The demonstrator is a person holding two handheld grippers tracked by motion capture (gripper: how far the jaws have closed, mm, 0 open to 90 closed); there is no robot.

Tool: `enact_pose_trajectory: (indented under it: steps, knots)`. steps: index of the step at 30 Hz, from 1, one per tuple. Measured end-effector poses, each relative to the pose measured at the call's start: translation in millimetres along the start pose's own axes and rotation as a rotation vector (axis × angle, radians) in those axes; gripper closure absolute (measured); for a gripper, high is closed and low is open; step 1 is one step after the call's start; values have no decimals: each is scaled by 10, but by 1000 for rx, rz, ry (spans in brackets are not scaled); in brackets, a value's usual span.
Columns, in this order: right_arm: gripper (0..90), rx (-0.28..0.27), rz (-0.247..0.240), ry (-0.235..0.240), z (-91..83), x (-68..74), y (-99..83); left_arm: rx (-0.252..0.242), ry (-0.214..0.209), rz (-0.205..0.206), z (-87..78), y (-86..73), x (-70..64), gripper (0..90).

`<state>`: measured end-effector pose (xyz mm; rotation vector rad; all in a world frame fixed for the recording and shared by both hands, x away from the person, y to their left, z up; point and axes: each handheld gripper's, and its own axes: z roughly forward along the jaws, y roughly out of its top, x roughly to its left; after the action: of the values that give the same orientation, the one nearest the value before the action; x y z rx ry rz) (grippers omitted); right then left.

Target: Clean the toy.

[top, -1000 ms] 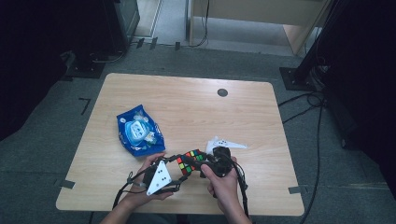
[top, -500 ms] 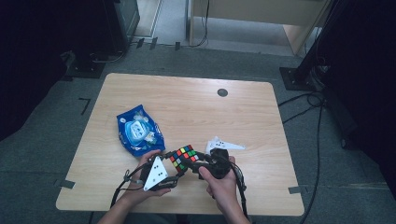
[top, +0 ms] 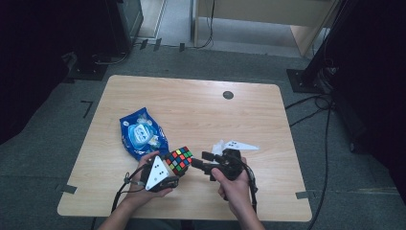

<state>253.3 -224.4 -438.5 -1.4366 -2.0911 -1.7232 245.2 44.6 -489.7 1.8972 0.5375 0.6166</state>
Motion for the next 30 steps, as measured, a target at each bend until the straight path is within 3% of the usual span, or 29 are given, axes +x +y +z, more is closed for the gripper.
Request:
enact_pose_trajectory:
  steps: [2,5,8,12,18,19,24,26,28,30]
  knots:
    - [394,-19,-56,-93,-82,-73,17,8,7,-11,-6,-10,42,339]
    - [440,8,-169,-251,-107,-239,-24,8,4,-15,-7,-8,49,339]
    - [440,53,-164,-311,-64,-414,-100,15,0,-12,6,-13,37,338]
    - [416,157,-202,-403,59,-590,-235,21,-3,-15,14,-23,34,338]
    - [431,215,-217,-460,133,-742,-345,13,-14,-26,3,-15,38,338]
    - [439,204,-225,-462,134,-751,-358,12,-17,-30,1,-14,38,338]
    - [599,200,-295,-520,140,-734,-391,15,-19,-32,1,-12,36,338]
    - [738,200,-309,-543,134,-729,-395,18,-18,-30,4,-11,30,338]
    - [860,198,-279,-533,111,-746,-388,18,-22,-30,10,-10,20,338]
    - [885,187,-228,-509,95,-757,-380,17,-25,-29,12,-8,13,338]
